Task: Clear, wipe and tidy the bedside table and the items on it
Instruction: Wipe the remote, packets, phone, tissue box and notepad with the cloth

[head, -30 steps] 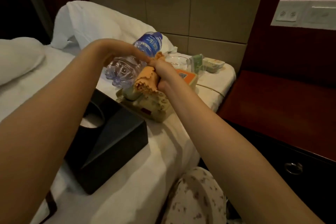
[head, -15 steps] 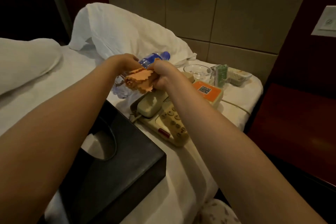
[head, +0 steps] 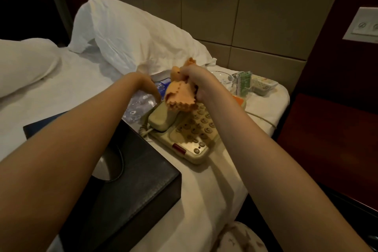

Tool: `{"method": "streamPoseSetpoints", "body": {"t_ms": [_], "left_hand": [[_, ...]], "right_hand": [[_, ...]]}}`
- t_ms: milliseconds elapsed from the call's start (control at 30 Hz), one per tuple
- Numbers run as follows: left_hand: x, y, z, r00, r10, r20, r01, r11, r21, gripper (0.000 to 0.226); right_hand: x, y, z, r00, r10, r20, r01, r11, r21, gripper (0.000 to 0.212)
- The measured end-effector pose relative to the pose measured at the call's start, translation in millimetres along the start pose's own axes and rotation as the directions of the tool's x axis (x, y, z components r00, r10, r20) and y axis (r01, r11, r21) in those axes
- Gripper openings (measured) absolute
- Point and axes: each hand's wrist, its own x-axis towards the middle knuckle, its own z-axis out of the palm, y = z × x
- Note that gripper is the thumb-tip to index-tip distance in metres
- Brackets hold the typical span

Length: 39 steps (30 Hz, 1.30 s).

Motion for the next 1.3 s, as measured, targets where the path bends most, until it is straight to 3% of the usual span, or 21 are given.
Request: {"method": "streamPoseSetpoints", "body": {"t_ms": [67,200,367,533,633,700,800,900,1033,1167,1300], "left_hand": [[-7.4,9.0,-1.9,0.996,0.031,-0.081,-0.032,0.999,-0.018,0.060],[-16.1,32.5,-2.9,0.960,0.148,-0.239,-0.178,0.978,-0.109,0.035],[-28.2,53.4,7.8,0.997,0.080,-0.015,-0.081,0.989,-0.127,0.032],[-38.2,57.2,18.6,1.000,-0.008,0.028,0.011,0.993,-0.115,0.048],[-43.3,58.5,19.0,1.000,-0.015,0.027,0.018,0.994,-0.106,0.059],[-48.3,60.3,20.2,1.000,0.003,-0.013,-0.004,0.998,-0.070,0.062],[-52.2,59.0,21.9,1.000,-0.003,-0.006,0.002,0.999,-0.047,0.066],[-52.2,56.2,25.4,0.996,-0.062,0.061,0.068,0.991,-0.114,0.076],[-49.6,59.2,32.4,0.997,-0.069,-0.016,0.066,0.989,-0.129,0.087],[-14.9,51.5,36.2,0.997,-0.058,-0.054,0.051,0.992,-0.116,0.113],[-40.4,58.9,37.1,0.999,-0.009,-0.042,0.002,0.983,-0.182,0.086]], "right_hand": [[-6.9,2.4,-16.6,1.000,-0.002,-0.018,0.003,1.000,0.026,0.013],[-12.1,15.3,-52.1,0.987,0.008,-0.158,-0.007,1.000,0.006,0.012],[-26.9,33.0,-74.2,0.977,0.084,-0.198,-0.066,0.993,0.097,0.012],[-41.3,50.0,-88.9,0.945,0.035,-0.326,0.018,0.987,0.159,0.013],[-44.1,71.4,-99.8,0.899,0.026,-0.438,0.038,0.990,0.136,0.038],[-46.2,82.9,-101.0,0.901,0.077,-0.427,-0.039,0.995,0.097,0.060],[-47.0,92.0,-94.9,0.937,0.148,-0.317,-0.126,0.988,0.089,0.069],[-40.8,92.9,-86.8,0.949,0.143,-0.282,-0.107,0.984,0.139,0.080],[-38.8,99.0,-74.2,0.951,0.135,-0.278,-0.054,0.958,0.280,0.097],[-40.0,112.6,-68.3,0.967,0.087,-0.239,0.028,0.897,0.441,0.089],[-41.8,118.4,-70.5,0.963,0.053,-0.264,0.091,0.858,0.506,0.074]]}}
